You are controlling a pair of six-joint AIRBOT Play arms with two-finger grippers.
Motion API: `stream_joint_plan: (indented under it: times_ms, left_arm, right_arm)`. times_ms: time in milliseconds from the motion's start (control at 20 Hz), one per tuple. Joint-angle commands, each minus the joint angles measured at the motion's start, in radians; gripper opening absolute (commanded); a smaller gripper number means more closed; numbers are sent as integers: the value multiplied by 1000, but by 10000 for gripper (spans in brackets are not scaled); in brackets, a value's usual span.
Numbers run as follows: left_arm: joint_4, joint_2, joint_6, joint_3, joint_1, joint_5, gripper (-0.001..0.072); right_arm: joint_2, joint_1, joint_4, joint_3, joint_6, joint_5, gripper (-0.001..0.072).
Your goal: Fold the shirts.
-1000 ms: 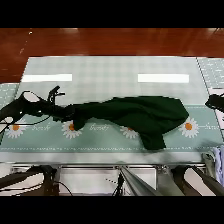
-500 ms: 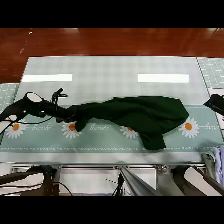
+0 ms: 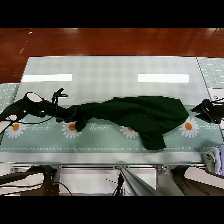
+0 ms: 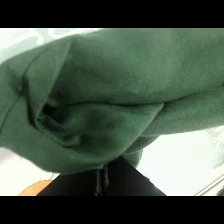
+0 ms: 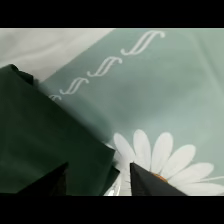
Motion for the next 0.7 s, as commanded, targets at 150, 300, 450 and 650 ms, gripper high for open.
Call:
stream_joint_plan:
  times_ms: [150, 300, 450, 650]
  left_arm:
    - [2, 0, 7, 0, 1, 8, 31]
    - [3, 0, 7, 3, 2, 14, 31]
    - [3, 16, 30, 71, 3, -12, 31]
    - [2, 125, 18, 327, 48, -51, 31]
  right_arm:
    - [-37, 114, 21, -76, -12, -108, 474]
    - [-35, 212, 40, -93, -13, -184, 320]
    - [-13, 238, 103, -20, -66, -155, 23]
    - [154, 238, 140, 212, -159, -164, 22]
